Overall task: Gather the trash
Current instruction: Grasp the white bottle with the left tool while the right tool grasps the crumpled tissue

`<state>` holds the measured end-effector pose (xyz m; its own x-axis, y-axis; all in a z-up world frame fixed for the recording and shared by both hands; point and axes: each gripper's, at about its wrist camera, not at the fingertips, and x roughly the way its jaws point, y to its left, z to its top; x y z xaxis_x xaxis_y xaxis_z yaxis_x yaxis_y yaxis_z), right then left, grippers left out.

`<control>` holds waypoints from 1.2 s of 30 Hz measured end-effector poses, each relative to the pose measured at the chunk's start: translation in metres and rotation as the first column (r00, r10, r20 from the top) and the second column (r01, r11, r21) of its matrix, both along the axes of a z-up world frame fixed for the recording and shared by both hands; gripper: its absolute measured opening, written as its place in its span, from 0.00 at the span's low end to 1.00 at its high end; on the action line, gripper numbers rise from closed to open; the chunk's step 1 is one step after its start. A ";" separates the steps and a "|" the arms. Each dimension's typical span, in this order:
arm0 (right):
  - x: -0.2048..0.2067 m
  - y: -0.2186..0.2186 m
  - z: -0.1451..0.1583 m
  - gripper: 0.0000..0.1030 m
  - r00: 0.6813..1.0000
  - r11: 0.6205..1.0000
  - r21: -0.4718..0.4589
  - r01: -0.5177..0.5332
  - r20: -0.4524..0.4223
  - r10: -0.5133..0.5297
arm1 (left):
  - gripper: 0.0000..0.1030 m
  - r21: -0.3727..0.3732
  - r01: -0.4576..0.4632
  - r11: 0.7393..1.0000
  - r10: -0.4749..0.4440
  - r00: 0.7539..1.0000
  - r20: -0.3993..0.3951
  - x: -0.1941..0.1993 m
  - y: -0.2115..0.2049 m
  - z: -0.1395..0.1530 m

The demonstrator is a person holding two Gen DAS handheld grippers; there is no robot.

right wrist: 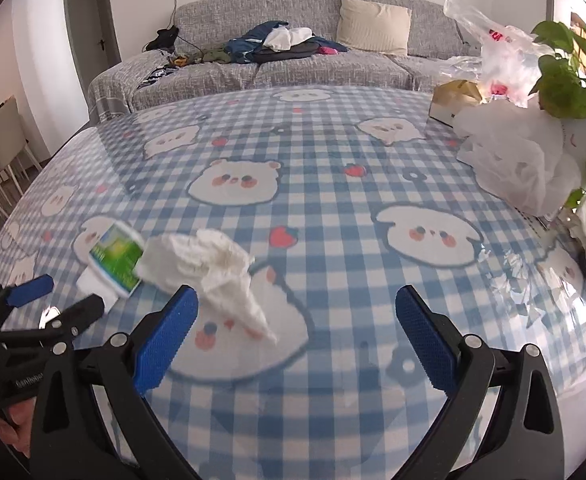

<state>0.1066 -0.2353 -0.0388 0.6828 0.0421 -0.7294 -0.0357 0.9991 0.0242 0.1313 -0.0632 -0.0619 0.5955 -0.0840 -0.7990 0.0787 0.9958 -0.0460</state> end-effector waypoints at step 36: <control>0.044 0.041 -0.016 0.92 0.998 0.997 0.051 -0.057 -0.031 0.059 | 0.40 -0.007 -0.036 0.999 0.036 0.999 -0.003 0.022 0.023 0.003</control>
<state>0.1503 -0.1944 -0.0550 0.6539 0.1181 -0.7473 -0.0921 0.9928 0.0764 0.1533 -0.0397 -0.0589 0.5960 -0.0684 -0.8001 0.0429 0.9977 -0.0533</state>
